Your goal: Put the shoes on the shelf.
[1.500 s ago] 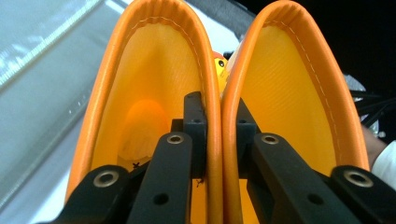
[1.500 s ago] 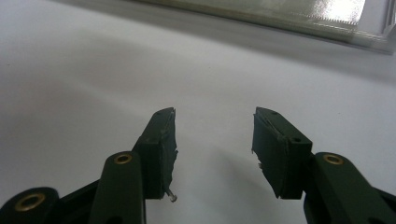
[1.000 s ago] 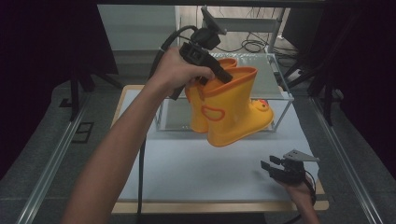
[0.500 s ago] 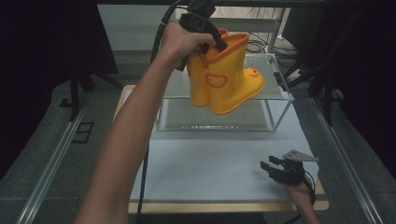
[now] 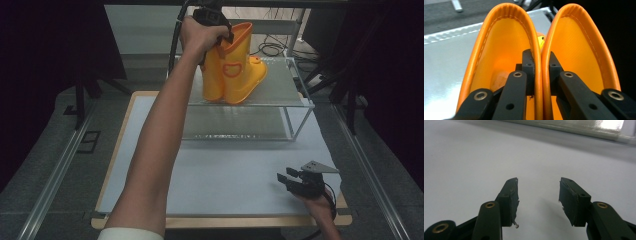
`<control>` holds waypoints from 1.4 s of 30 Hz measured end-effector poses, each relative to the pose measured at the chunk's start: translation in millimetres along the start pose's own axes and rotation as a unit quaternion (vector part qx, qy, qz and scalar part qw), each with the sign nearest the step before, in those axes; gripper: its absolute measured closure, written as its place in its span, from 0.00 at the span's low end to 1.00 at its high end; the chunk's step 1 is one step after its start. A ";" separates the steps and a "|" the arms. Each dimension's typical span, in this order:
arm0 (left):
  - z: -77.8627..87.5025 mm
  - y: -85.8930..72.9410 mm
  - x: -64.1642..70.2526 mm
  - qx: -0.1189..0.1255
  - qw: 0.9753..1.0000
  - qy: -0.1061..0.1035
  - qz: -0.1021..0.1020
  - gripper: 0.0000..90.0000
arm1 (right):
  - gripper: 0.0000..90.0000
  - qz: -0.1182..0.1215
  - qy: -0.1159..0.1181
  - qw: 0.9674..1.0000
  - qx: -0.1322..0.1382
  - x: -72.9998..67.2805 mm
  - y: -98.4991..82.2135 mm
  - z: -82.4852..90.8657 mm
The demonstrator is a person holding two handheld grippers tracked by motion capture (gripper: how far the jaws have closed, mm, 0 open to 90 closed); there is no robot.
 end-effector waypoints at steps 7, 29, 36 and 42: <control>-22.8 -8.9 -19.1 -0.016 1.000 0.023 0.012 0.90 | 0.54 0.000 0.000 1.000 -0.004 -1.0 -0.6 -0.4; 33.1 -12.4 -22.4 0.076 0.997 0.007 -0.027 0.60 | 0.54 0.000 0.000 1.000 -0.004 -2.2 -1.8 -0.7; 65.1 -44.4 -22.2 0.086 0.995 0.000 -0.054 0.84 | 0.54 -0.002 -0.004 1.000 -0.001 -0.8 -0.6 1.8; 77.0 -80.0 -22.9 0.081 0.994 -0.012 -0.071 0.95 | 0.54 -0.003 -0.008 1.000 0.000 0.4 0.2 3.0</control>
Point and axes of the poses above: each handheld gripper's, and its own axes: z roughly backward along the jaws, y roughly out of its top, x roughly to its right, the point moved 5 cm from there along -z, roughly forward along the jaws, and after that the axes turned 11 degrees about -z, right-handed, at the moved point
